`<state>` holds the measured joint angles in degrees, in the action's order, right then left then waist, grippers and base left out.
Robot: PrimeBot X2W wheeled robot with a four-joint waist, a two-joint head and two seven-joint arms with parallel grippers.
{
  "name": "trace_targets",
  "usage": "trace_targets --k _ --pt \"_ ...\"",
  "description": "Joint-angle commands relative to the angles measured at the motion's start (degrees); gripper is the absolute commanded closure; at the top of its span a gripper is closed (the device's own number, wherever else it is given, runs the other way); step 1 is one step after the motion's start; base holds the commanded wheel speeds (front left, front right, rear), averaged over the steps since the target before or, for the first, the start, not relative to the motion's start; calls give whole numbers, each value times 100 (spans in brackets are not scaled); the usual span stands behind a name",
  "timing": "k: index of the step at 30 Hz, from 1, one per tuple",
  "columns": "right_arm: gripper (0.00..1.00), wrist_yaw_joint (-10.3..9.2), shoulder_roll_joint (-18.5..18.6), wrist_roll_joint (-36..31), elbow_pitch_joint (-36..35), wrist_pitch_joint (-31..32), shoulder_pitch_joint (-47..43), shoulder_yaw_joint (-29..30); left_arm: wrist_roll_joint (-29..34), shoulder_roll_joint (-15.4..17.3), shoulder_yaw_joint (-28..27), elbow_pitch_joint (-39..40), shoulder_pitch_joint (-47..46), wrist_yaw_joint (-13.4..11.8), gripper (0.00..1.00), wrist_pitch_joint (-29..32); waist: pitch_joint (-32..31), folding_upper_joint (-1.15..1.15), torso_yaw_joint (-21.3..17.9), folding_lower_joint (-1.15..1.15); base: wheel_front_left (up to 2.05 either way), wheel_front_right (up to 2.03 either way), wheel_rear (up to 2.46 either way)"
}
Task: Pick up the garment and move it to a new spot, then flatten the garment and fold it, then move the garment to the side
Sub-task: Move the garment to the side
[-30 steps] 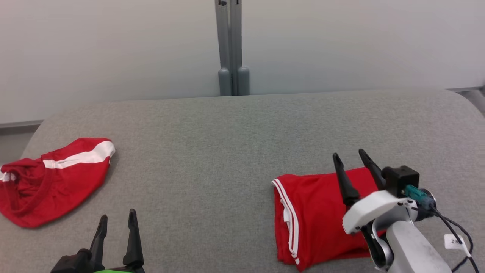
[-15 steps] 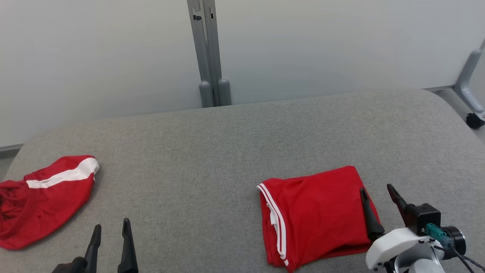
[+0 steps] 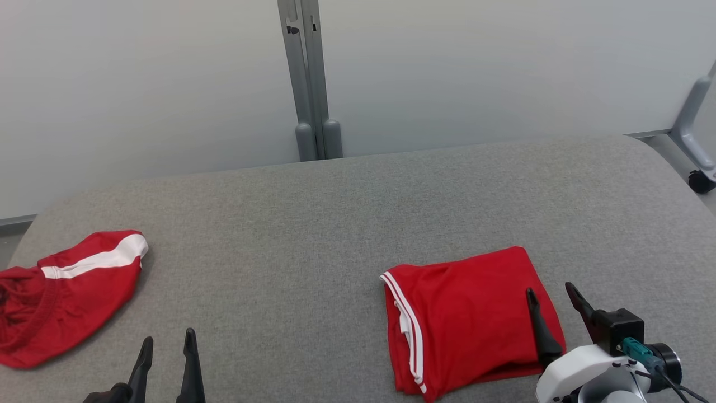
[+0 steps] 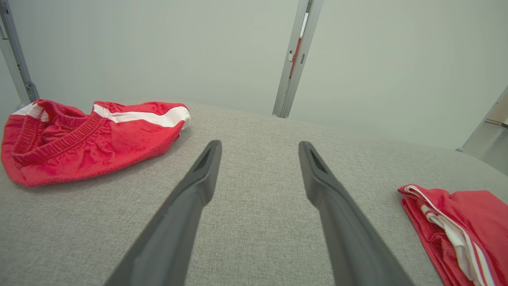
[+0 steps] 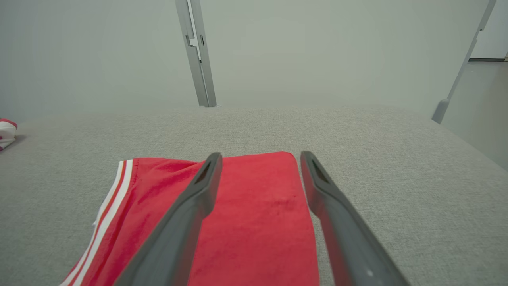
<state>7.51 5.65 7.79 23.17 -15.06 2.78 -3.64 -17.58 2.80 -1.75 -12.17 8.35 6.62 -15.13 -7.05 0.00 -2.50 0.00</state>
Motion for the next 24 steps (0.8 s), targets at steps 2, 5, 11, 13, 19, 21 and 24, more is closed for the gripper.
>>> trace_targets --k 2,5,11,13,19,21,24 --pt "0 -5 5 -19 -3 -14 14 23 15 20 9 -24 -81 37 0 0 13 0 18 0 0 0 0" --pt "0 -5 11 -35 -21 -14 17 46 21 20 8 -29 -87 44 0 0 31 0 43 0 0 0 0" --pt "0 -5 -9 -64 63 31 -1 80 37 20 6 -29 -106 55 0 0 61 0 101 0 0 0 0" --pt "0 -5 -16 -100 99 96 46 101 42 20 5 -21 -105 62 0 0 68 0 110 0 0 0 0" --pt "0 -5 14 -166 236 587 241 291 47 20 31 25 -110 73 0 0 133 0 141 0 0 0 0" --pt "0 -5 22 -169 302 834 358 431 42 20 55 41 -124 75 0 0 177 0 169 0 0 0 0" --pt "0 -5 74 -129 524 1378 502 574 49 20 116 68 -132 79 0 0 269 0 244 0 0 0 0"
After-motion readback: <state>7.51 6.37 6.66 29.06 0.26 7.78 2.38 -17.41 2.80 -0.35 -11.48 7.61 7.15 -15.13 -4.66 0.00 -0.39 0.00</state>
